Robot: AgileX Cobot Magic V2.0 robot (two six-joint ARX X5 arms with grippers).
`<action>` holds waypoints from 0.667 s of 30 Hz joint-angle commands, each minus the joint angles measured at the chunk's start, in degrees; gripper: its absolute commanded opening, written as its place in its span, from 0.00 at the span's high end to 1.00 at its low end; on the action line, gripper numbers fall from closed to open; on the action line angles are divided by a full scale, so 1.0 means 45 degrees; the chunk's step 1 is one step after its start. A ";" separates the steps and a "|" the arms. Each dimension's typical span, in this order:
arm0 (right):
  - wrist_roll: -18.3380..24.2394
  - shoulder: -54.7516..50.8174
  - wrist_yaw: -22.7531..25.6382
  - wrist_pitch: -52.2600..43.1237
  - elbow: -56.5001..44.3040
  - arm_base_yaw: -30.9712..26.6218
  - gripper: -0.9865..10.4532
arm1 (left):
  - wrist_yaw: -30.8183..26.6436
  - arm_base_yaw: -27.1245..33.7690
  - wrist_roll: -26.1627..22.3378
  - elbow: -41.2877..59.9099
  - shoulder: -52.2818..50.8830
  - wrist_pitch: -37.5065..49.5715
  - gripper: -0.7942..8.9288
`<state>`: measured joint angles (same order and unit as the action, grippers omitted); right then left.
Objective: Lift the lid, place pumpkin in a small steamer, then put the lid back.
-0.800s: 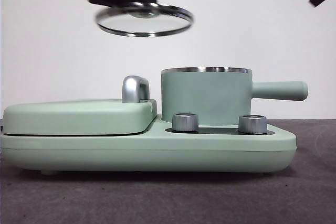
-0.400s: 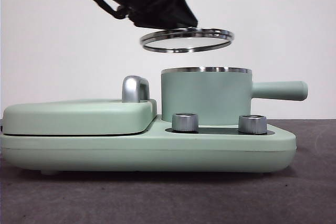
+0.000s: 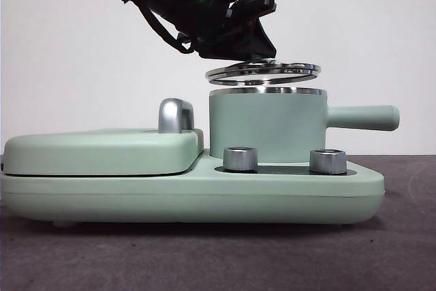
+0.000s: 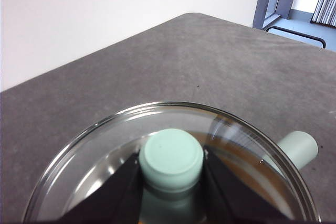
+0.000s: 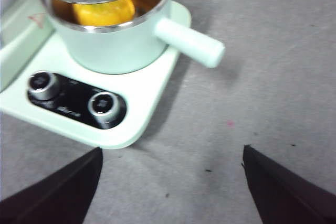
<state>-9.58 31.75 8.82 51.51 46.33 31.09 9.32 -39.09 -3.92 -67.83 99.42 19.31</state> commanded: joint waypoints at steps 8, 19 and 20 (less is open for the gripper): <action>-0.0209 0.0063 0.0160 0.0005 0.0107 0.0087 0.56 | 0.0238 -0.0151 -0.0214 -0.0486 0.0510 0.0563 0.90; -0.0204 0.0073 0.0437 0.0000 0.0107 0.0087 0.56 | 0.0287 -0.0199 -0.0204 -0.0486 0.0704 -0.0121 0.90; -0.0204 0.0073 0.0447 0.0000 0.0107 0.0087 0.56 | 0.0282 -0.0248 -0.0209 -0.0486 0.0704 -0.0117 0.90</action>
<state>-9.91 31.75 10.61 51.94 46.33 31.09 10.33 -39.38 -4.93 -68.29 101.51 18.20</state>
